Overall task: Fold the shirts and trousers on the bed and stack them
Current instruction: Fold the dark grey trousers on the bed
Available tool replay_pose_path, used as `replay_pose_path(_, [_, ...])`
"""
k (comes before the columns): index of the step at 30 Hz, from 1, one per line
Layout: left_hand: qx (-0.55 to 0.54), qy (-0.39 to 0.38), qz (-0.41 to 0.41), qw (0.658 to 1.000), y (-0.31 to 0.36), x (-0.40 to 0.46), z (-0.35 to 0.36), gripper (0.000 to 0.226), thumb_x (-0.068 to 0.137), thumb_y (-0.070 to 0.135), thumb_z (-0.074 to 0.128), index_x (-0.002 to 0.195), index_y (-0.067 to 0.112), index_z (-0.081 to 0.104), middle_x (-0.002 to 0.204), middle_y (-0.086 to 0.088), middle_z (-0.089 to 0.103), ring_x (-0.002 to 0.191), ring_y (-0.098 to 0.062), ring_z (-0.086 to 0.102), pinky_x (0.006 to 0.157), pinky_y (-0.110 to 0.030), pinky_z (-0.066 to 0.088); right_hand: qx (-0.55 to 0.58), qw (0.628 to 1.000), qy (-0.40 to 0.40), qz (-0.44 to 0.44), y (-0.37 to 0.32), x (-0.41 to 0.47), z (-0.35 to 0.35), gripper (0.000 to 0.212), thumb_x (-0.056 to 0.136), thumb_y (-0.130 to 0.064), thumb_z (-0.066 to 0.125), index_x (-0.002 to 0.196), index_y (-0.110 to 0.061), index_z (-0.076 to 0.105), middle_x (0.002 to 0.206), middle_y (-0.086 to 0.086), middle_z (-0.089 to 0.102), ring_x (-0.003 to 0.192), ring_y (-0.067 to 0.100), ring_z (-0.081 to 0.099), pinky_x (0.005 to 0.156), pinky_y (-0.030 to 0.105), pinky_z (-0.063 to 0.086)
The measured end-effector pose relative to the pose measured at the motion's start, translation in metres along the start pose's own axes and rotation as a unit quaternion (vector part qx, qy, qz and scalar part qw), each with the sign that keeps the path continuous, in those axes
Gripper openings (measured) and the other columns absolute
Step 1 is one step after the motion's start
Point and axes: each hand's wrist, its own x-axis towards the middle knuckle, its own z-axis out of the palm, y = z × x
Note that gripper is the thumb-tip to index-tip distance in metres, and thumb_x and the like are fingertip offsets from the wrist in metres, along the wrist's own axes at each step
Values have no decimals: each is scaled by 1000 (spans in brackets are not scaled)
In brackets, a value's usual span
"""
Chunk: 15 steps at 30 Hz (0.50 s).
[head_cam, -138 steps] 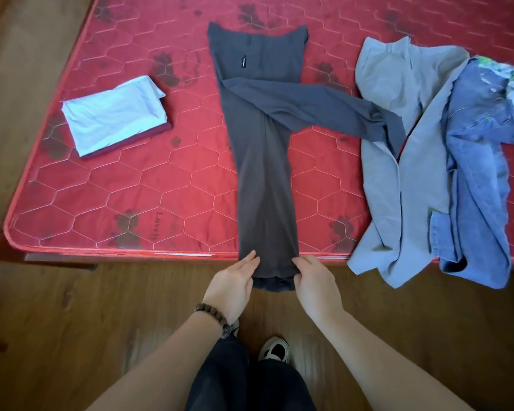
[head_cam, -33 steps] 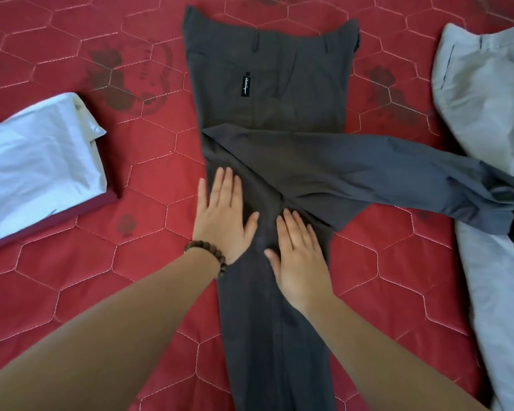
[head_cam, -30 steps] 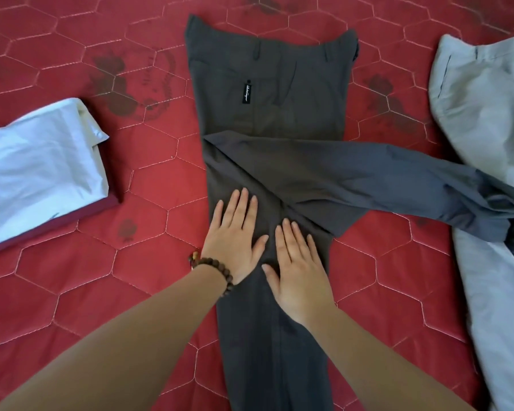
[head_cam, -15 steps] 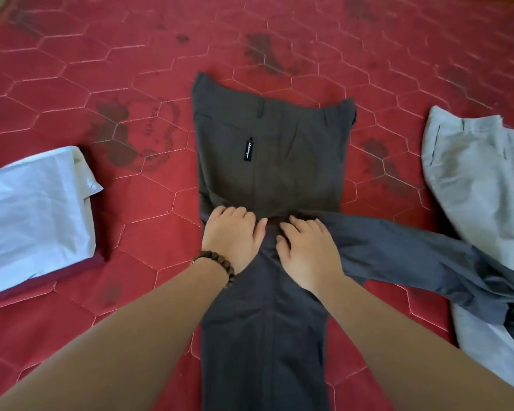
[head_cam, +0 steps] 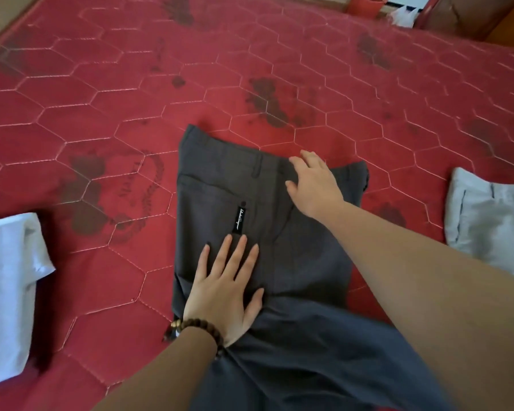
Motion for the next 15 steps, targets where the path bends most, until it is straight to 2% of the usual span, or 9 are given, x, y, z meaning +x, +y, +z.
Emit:
replay_pose_path(2, [-9, -8, -1, 1000, 0, 1, 0, 71, 89, 56, 38, 150, 21, 30, 158, -2, 25, 147, -24, 17, 116, -53, 17, -3, 999, -37, -6, 1, 28, 2, 62, 98, -31, 47, 152, -15, 20, 161, 8, 13, 149, 25, 4, 121, 45, 8])
replay_pose_path(4, [-15, -13, 1, 1000, -1, 3, 0, 72, 87, 55, 42, 149, 21, 32, 157, -1, 26, 147, -24, 18, 115, -53, 18, -18, 997, -75, -28, 0, 44, 7, 65, 97, -32, 49, 152, -13, 19, 158, 9, 22, 147, 28, 10, 120, 46, 8])
replay_pose_path(5, [-19, -22, 0, 1000, -1, 4, -1, 72, 86, 55, 44, 149, 21, 32, 157, -1, 26, 147, -24, 18, 115, -53, 18, -23, 996, -68, -46, -1, 47, 11, 63, 96, -30, 51, 150, -11, 25, 151, 12, 31, 143, 30, 19, 119, 46, 12])
replay_pose_path(7, [-26, -25, 0, 999, -2, 5, -1, 73, 86, 55, 45, 149, 21, 33, 157, -1, 26, 147, -24, 18, 114, -53, 20, -40, 994, -6, -98, -2, 44, 18, 51, 92, -22, 57, 139, -9, 43, 131, 14, 46, 125, 33, 39, 112, 46, 28])
replay_pose_path(9, [-33, -32, -2, 999, -2, 5, -2, 73, 85, 54, 46, 149, 21, 34, 158, -1, 25, 147, -24, 18, 113, -54, 21, -77, 981, 69, -164, 1, 34, 23, 39, 82, -8, 65, 121, -6, 57, 113, 16, 53, 104, 36, 49, 91, 47, 44])
replay_pose_path(11, [-33, -33, 0, 999, -3, 5, -2, 74, 84, 55, 47, 149, 21, 34, 158, -1, 25, 147, -23, 18, 113, -54, 21, -101, 962, 105, -229, 9, 26, 26, 39, 72, 2, 69, 110, -4, 63, 102, 17, 55, 90, 37, 52, 75, 43, 48])
replay_pose_path(15, [-31, -39, 2, 999, -4, 5, -1, 75, 83, 55, 48, 148, 21, 35, 158, -1, 24, 147, -24, 19, 113, -53, 20, -69, 942, 74, -321, 22, 17, 17, 30, 78, -1, 66, 107, -9, 71, 98, 13, 60, 87, 34, 55, 75, 42, 50])
